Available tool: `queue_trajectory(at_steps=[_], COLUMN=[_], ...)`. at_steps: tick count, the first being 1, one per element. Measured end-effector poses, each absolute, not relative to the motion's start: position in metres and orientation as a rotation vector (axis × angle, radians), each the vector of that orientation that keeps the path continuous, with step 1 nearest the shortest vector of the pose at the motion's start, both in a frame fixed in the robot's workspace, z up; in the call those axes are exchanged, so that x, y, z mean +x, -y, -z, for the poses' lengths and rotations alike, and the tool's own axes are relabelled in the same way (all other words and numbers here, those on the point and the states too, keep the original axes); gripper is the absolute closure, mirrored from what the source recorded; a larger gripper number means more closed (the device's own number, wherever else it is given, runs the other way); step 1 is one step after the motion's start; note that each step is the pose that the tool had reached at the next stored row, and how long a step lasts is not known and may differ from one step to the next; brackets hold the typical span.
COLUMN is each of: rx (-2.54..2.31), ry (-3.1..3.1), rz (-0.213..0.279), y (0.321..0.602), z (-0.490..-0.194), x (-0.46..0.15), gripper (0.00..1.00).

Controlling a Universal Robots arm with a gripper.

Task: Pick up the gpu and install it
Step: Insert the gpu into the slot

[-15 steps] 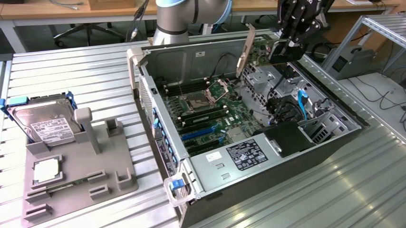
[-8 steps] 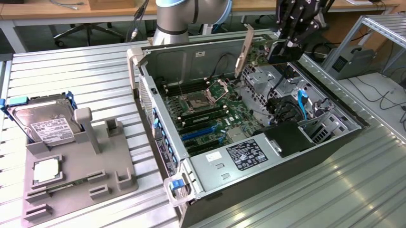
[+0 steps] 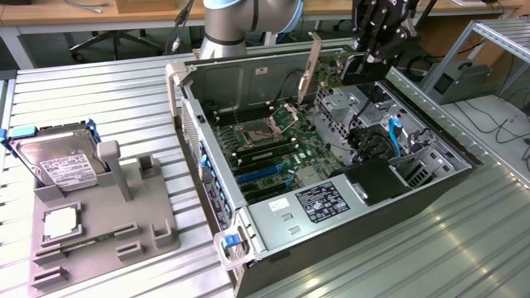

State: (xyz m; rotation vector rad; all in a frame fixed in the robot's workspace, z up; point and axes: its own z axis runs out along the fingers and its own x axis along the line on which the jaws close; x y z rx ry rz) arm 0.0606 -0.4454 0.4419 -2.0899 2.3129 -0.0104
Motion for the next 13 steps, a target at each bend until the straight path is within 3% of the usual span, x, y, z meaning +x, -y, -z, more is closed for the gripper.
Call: queue_trajectory(at_steps=[13], rx=[-2.090], ry=[-2.313], rz=[0.010], y=[0.445], z=[-0.442], x=[0.031], gripper=[0.73])
